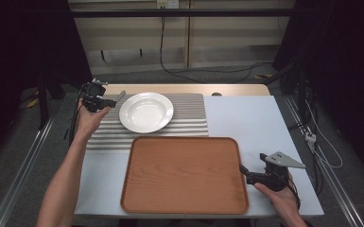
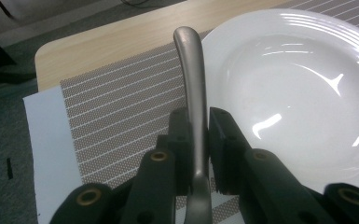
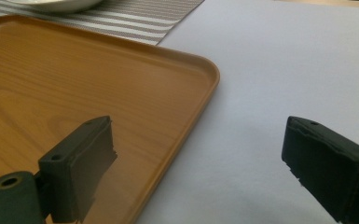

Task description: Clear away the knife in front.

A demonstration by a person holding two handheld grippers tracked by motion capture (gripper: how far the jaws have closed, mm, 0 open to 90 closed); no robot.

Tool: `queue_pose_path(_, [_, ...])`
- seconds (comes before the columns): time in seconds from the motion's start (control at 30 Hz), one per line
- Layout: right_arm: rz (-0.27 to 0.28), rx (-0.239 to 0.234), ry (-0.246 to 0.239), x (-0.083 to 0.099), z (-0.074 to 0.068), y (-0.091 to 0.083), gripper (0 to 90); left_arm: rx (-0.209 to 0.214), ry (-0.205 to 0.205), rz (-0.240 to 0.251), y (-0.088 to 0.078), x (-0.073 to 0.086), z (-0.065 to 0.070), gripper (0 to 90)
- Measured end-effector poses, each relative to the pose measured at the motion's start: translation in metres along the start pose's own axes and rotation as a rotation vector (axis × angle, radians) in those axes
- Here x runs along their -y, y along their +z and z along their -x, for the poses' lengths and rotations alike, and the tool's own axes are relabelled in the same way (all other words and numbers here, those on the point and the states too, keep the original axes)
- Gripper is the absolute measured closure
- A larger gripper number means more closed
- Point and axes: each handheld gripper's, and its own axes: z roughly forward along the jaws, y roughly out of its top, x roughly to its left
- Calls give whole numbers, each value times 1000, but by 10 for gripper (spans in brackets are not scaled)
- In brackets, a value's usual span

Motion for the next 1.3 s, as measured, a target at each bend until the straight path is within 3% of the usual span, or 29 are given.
queue_pose_path(0.43, [0,-1,-3,0,-1,0,91,28,57,41,-21,1,22,800])
queue_pose_path(0.8, [2,-2,-7,0,-1,0,91,92,98,73,-32,6,44,800])
queue_pose_path(1.3, [2,-3,-9,-1,-1,0,91,143,122,109,-51,14,71,800])
